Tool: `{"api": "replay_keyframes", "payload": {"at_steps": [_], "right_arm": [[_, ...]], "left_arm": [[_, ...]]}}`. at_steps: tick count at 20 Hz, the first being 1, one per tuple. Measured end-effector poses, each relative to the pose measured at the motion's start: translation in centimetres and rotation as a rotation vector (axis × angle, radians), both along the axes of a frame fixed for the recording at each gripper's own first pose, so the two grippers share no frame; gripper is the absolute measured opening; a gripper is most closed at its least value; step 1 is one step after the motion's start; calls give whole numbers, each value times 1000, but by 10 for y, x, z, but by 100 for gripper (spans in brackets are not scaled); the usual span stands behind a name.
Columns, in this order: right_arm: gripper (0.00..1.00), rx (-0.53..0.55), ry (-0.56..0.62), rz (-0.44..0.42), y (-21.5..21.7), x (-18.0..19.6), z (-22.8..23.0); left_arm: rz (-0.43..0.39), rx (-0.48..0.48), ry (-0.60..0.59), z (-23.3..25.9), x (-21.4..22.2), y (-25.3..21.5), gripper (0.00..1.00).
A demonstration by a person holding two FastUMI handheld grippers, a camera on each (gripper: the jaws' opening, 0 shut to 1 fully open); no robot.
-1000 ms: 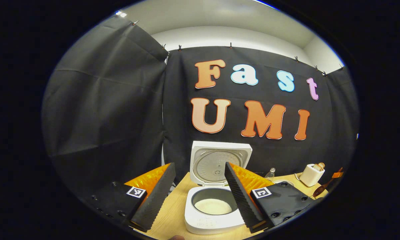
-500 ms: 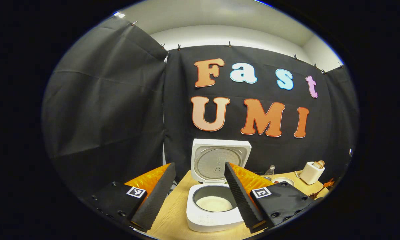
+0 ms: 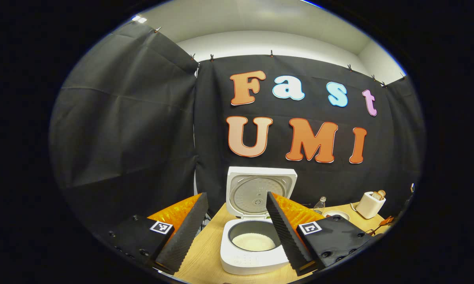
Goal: Close the left gripper, press the button to open the rice cooker; take a wooden spoon from the chopstick holder with the right hand, scoop a spoonful of rice and pour it into the rice cooker, then put the wooden spoon back into the chopstick holder.
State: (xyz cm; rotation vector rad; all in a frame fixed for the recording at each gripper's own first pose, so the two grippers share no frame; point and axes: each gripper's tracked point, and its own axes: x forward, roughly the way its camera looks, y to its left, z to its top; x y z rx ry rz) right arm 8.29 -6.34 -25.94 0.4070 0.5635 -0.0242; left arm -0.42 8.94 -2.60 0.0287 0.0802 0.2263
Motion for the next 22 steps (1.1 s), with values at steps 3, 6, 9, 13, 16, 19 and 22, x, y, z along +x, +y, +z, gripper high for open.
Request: {"api": "replay_keyframes", "payload": {"at_steps": [3, 6, 9, 13, 16, 19, 22], "right_arm": [[34, -67, 25, -45, -18, -3, -10], [83, -142, 32, -63, -31, -6, -4], [95, -288, -3, -104, -55, -9, 12], [95, -392, -98, -125, -66, -12, 61], [95, -382, -166, -122, -58, -15, 95], [95, -376, -215, -115, -50, -21, 120], [100, -359, -255, -100, -40, -28, 140]], "left_arm": [[-23, -3, -7, 7, 0, -16, 100], [-45, 9, -13, 14, 6, -28, 100], [-70, 15, -25, 24, 16, -41, 100], [-114, 20, -43, 39, 41, -59, 100], [-123, 47, -47, 48, 60, -68, 100], [-134, 35, -61, 59, 84, -75, 99], [-142, 12, -87, 75, 112, -76, 100]]}}
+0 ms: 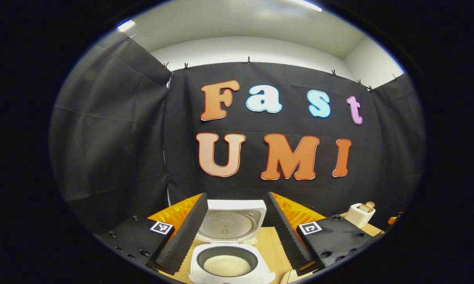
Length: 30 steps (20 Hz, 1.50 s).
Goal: Close the left gripper, press the button to open the rice cooker; take a wooden spoon from the chopstick holder with the right hand, scoop a spoonful of rice and pour it into the rice cooker, then put the wooden spoon back into the chopstick holder.
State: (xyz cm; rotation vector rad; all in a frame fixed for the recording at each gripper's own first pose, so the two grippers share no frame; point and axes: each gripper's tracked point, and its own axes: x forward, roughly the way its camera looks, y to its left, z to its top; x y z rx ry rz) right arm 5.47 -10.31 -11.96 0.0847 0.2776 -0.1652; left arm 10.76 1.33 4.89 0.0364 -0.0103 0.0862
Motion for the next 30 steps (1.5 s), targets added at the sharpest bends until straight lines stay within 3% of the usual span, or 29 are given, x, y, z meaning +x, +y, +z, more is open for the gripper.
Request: {"api": "replay_keyframes", "payload": {"at_steps": [1, 6, 10, 13, 16, 20, 22, 24, 25, 28, 29, 30], "right_arm": [[95, 1, -8, 4, 2, -1, 4], [95, -17, -9, 22, 12, -13, 8], [95, -22, 8, 22, 13, -20, 1], [95, -19, 10, 19, 12, -21, -1], [95, -2, 19, 16, 9, -17, -7], [95, -5, 29, 20, 10, -14, -10], [100, 1, 37, 27, 13, -12, -10], [95, 2, 27, 37, 18, -8, -7], [95, -1, 29, 43, 20, -7, -8], [95, 3, 36, 66, 28, -11, -8], [100, 12, 38, 74, 31, -11, -9], [95, 19, 40, 86, 34, -9, -9]], "left_arm": [[7, -4, -6, 5, 10, 4, 100], [40, 43, -20, 23, 64, 15, 100], [16, -5, 25, 16, 108, 11, 100], [27, 44, 80, -8, 144, 22, 100], [0, -2, 196, -53, 173, 23, 100], [64, 23, 272, -85, 201, 46, 100], [81, 49, 335, -106, 207, 53, 100], [74, 19, 386, -127, 198, 52, 100], [64, 30, 335, -117, 203, 52, 100], [46, 50, 347, -120, 187, 49, 100], [36, 36, 349, -123, 173, 45, 100], [23, 27, 353, -125, 161, 42, 100]]}}
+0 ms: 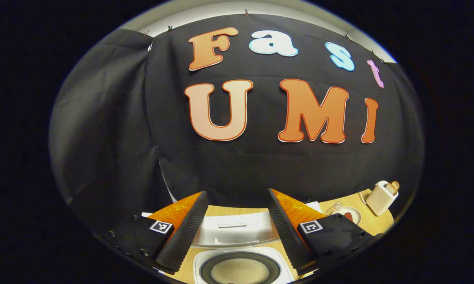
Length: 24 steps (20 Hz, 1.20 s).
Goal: Close the left gripper, press the button to open the rice cooker; take a wooden spoon from the chopstick holder with the right hand, scoop a spoonful of rice and pour it into the rice cooker, then put the wooden spoon back into the chopstick holder.
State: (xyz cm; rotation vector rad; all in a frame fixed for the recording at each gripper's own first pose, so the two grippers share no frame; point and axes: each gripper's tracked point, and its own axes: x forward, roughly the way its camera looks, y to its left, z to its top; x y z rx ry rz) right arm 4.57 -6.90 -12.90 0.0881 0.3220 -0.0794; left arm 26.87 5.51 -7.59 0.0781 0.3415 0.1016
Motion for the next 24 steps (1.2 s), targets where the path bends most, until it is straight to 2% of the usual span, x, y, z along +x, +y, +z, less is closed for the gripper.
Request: {"api": "replay_keyframes", "payload": {"at_steps": [3, 4, 6, 7, 10, 12, 14, 17, 24], "right_arm": [[95, -13, -1, 33, 11, 6, 1], [100, -19, -8, 47, 16, 7, 5], [100, -3, -15, 74, 27, 8, 9], [95, 18, -20, 92, 35, 8, 13], [95, 37, -31, 118, 48, 10, 17], [95, 27, -32, 133, 55, 9, 18], [95, 21, -32, 141, 59, 8, 20], [95, 20, -20, 149, 64, 5, 18], [95, 2, 6, 156, 72, -3, 6]], "left_arm": [[-35, -6, 17, -6, -31, -7, 100], [-49, -19, 19, -11, -42, -10, 100], [-77, -25, 14, -22, -65, -14, 100], [-82, -38, 19, -34, -78, -16, 100], [-67, -69, 132, -99, -123, -19, 100], [-53, -47, 186, -133, -146, -22, 100], [-49, -7, 201, -155, -158, -23, 100], [-27, -4, 204, -179, -169, -22, 100], [-43, 12, 158, -188, -183, -24, 100]]}}
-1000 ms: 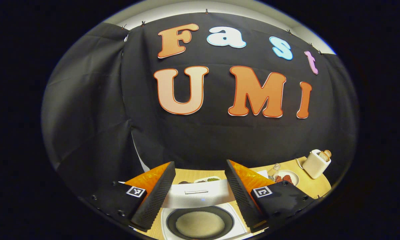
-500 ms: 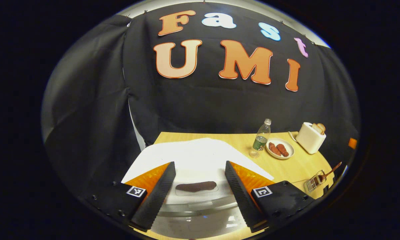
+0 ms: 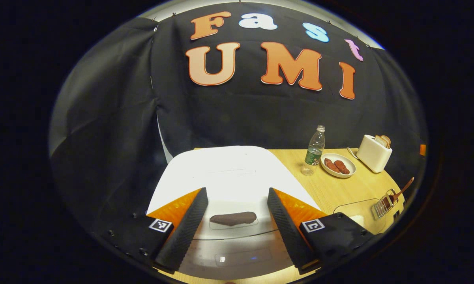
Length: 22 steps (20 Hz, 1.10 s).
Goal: Close the left gripper, press the button to open the rice cooker; take a wooden spoon from the chopstick holder with the right hand, scoop a spoonful of rice and pour it into the rice cooker, then put the wooden spoon back into the chopstick holder.
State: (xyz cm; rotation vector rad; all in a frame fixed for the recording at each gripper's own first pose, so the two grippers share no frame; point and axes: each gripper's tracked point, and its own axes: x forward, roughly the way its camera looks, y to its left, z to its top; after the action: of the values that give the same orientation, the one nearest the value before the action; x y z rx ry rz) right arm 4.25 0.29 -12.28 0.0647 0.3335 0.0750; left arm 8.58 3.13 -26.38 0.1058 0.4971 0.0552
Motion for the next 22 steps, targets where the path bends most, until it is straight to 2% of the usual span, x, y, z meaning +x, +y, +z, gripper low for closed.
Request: {"api": "replay_keyframes", "payload": {"at_steps": [6, 7, 8, 9, 10, 14, 19, 22], "right_arm": [[95, 8, 21, 10, 11, -3, -12], [95, 7, 17, 9, 11, -3, -10], [100, 11, 8, 8, 11, -2, -6], [95, 18, -2, 7, 11, -2, -2], [95, 21, -8, 5, 10, -1, 0], [95, 13, -21, -9, 3, 1, 5], [95, -11, -39, -22, -6, 2, 19], [95, -22, -66, -7, -4, -2, 34]], "left_arm": [[-31, 10, -59, 1, 0, -2, 100], [-40, 20, -52, 2, -3, -2, 100], [-51, 15, -31, 2, -7, -6, 100], [-81, 4, -1, 2, -14, -12, 100], [-105, -5, 9, 8, -23, -17, 100], [-133, -15, -95, 77, -43, -20, 100], [-67, -81, -224, 170, -51, -6, 100], [-40, -73, -315, 220, -56, 0, 100]]}}
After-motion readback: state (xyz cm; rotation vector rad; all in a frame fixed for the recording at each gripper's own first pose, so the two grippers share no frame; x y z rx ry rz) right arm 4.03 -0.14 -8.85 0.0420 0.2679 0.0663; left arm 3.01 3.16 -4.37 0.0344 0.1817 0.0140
